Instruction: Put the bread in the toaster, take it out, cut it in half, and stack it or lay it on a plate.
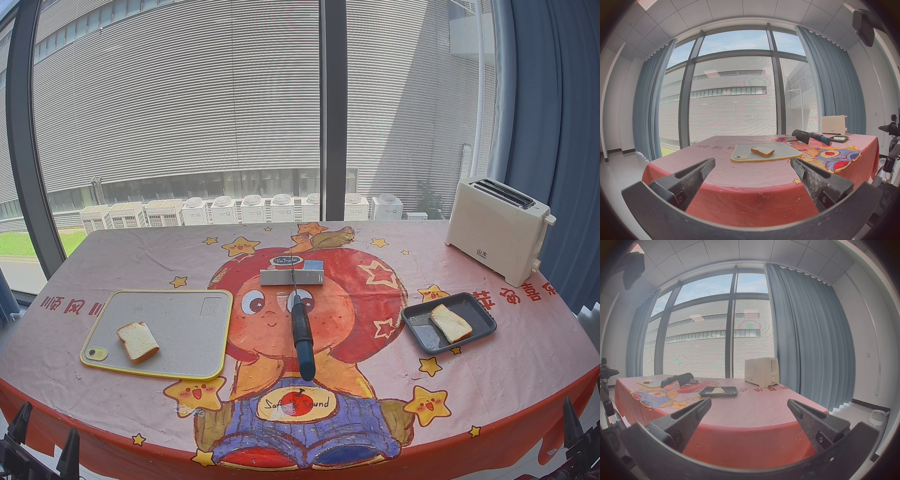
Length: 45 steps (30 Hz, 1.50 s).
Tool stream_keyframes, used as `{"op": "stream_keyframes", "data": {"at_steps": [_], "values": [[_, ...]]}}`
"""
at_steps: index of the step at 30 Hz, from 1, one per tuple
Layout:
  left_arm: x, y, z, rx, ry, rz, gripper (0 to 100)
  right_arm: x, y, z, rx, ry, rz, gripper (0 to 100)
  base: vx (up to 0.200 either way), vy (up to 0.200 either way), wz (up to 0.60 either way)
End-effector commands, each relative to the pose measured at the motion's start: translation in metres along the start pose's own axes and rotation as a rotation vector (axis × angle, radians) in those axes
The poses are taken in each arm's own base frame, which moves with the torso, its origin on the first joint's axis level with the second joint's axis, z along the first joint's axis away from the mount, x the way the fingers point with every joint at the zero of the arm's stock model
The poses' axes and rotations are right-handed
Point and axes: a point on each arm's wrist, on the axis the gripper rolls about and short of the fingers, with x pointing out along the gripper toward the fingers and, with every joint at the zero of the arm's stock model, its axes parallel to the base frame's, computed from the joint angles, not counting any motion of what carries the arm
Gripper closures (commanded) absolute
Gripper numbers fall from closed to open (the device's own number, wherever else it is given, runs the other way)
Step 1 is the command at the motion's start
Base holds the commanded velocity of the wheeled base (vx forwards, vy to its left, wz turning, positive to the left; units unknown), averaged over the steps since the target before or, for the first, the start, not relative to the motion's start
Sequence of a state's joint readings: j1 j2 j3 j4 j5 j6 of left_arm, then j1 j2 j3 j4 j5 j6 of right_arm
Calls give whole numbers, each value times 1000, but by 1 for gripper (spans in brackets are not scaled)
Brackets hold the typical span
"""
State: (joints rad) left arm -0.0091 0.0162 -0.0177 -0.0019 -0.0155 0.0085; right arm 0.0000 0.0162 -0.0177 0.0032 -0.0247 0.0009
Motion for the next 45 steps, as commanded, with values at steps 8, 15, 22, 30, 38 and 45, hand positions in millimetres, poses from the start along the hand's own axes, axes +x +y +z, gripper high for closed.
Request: {"op": "stream_keyframes", "data": {"at_steps": [8, 15, 22, 30, 38, 45], "values": [[0, 0, -5, 2, 0, -1, 0, 0, 0, -5, 1, 1, 0, 0, 0, 0, 0], [0, 0, -5, 5, -1, -3, 0, 0, 0, -5, 2, 1, 0, 0, 0, 0, 0], [0, 0, -5, 1, -1, 3, 0, 0, 0, -5, 2, 1, -1, 0, 0, 0, 0], [0, 0, -5, -4, -3, 5, 0, 0, 0, -5, 2, 1, -1, 0, 0, 0, 0], [0, 0, -4, -2, -10, 0, 0, 0, 0, -5, 4, 1, -1, 0, 0, 0, 0], [0, 0, -3, -1, -20, 2, 0, 0, 0, -5, 4, 1, -1, 0, 0, 0, 0]]}}
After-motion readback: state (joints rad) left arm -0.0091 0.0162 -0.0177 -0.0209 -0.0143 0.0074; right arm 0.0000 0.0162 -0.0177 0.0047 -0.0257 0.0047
